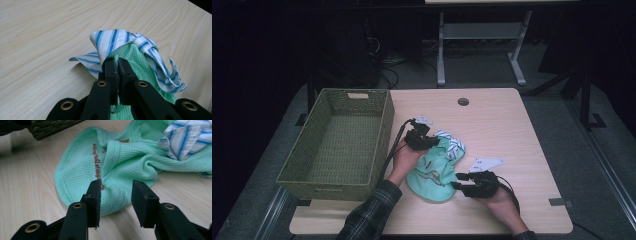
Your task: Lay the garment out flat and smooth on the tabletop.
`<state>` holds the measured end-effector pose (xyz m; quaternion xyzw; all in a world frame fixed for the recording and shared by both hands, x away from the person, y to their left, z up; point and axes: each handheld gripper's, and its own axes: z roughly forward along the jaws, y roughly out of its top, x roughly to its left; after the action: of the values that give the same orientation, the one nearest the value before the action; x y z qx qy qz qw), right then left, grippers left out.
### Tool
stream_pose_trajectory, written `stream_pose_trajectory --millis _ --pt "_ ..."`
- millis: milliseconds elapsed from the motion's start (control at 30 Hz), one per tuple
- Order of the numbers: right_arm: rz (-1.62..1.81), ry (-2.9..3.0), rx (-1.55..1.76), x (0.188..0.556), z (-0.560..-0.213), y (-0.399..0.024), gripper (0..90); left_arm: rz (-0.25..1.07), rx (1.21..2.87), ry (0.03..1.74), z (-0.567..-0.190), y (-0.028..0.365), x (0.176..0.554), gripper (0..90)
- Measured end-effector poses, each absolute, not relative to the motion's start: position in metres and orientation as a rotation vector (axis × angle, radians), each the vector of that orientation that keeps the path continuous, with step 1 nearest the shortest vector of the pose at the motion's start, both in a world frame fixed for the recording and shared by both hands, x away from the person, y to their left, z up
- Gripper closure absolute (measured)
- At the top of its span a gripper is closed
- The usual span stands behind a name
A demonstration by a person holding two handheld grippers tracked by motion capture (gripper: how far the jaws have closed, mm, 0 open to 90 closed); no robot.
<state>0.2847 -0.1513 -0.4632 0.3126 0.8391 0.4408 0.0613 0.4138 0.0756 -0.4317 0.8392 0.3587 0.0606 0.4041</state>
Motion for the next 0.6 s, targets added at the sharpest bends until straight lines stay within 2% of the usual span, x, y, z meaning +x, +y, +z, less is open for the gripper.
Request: stream_pose_trajectory --millis 133,300,600 --pt "1.294 2.561 0.928 0.286 -0.468 -0.146 66.1 0.151 2.12 0.904 -0.432 0.076 0.413 86.9" --pt "1.272 2.564 0.918 0.287 -0.471 -0.148 86.6 0.148 2.119 0.904 -0.431 0.077 0.414 87.0" --pt "1.251 2.543 0.964 0.287 -0.466 -0.167 88.6 0.154 2.113 0.899 -0.429 0.077 0.411 87.2"
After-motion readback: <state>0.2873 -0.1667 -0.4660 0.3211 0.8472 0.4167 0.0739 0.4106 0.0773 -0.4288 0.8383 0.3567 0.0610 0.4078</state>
